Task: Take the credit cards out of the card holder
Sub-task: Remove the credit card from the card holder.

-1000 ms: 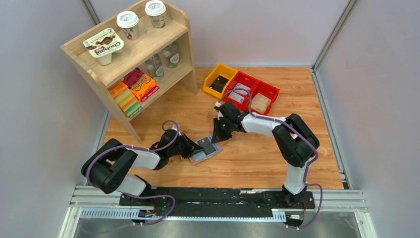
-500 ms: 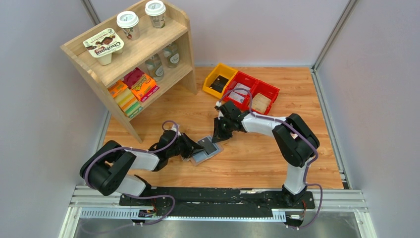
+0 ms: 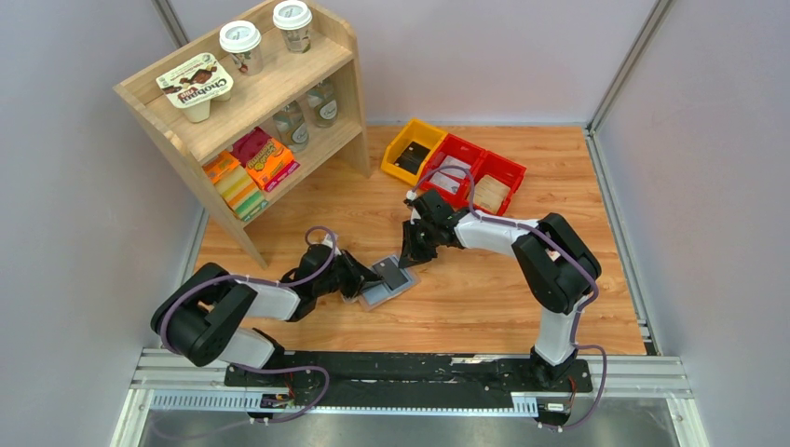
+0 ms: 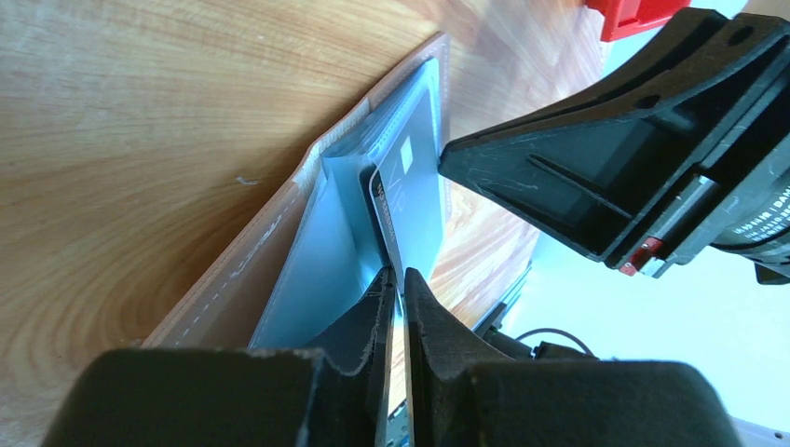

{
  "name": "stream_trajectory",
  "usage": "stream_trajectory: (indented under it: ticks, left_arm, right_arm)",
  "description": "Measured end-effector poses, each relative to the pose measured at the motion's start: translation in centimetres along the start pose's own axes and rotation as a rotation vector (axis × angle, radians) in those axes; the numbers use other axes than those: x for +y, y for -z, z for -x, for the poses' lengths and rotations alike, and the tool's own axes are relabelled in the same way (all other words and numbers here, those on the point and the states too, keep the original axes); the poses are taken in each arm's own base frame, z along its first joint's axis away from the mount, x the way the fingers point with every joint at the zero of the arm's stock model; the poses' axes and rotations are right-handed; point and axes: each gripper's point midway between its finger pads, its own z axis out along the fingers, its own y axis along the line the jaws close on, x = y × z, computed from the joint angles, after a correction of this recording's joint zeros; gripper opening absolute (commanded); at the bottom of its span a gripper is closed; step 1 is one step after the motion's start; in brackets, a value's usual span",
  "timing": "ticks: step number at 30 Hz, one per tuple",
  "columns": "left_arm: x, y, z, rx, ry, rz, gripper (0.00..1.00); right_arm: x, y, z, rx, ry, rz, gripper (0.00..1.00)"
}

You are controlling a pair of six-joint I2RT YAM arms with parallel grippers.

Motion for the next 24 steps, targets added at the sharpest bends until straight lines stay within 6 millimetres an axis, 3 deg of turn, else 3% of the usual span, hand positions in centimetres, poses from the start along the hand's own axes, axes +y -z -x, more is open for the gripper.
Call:
stream_trajectory:
  ticks: [5, 12, 19, 24]
  left_arm:
    - [0.7, -0.3, -0.1, 0.007, 0.007, 0.022, 0.0]
    - [1.0, -0.1, -0.2, 0.007, 0.012, 0.038, 0.0]
    - [1.4, 1.2, -0.2, -0.009, 0.021, 0.081, 0.0]
    - [2.1, 1.6, -0.4, -0.006, 0.029, 0.113, 0.09]
  right_arm:
    - [0.0, 0.0, 0.0, -0.001, 0.0, -0.001, 0.12]
    - [-0.1, 0.0, 0.0, -0.002, 0.0, -0.003, 0.11]
    - [-0.5, 0.0, 0.3, -0.013, -0.005, -0.013, 0.12]
    - [-1.1, -0.1, -0.1, -0.005, -0.012, -0.033, 0.15]
